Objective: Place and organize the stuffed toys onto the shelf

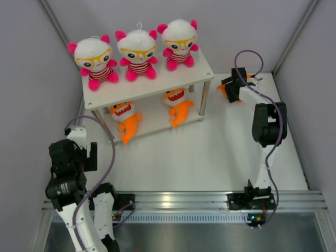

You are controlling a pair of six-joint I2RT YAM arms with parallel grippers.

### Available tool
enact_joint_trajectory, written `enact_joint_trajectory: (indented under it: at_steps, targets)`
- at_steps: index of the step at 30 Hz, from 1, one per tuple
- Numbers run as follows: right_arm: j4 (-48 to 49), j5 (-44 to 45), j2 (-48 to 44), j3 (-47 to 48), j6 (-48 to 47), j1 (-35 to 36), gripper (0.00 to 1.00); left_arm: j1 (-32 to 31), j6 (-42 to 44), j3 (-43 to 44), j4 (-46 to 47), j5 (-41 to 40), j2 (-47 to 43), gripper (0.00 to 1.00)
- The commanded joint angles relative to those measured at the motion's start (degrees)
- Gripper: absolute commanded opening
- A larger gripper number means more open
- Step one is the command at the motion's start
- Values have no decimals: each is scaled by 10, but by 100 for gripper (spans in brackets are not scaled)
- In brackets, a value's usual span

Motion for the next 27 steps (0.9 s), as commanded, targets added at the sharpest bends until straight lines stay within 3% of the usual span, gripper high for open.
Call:
enact_joint_trajectory:
  at_steps: [1, 9, 18, 21, 22, 25, 27]
  targets:
    - [-27, 70, -9, 17, 79, 18, 77, 8, -5, 22, 25, 34, 10, 98]
    - [-90, 114, 35, 56, 139, 26, 78, 11, -3, 24, 25, 61, 16, 98]
    - [-131, 108, 103, 152, 136, 17, 77, 12, 0, 26, 25, 59, 17, 98]
    - [-124, 103, 106, 136, 139, 10, 63, 12, 1, 26, 25, 61, 15, 98]
    - [-104, 101, 104, 126, 133, 6, 48, 12, 1, 26, 25, 62, 16, 98]
    - [-68, 105, 83, 68, 125, -2, 20, 13, 2, 27, 26, 64, 17, 98]
    - [-30, 112, 61, 21, 115, -4, 6, 12, 2, 29, 26, 66, 18, 98]
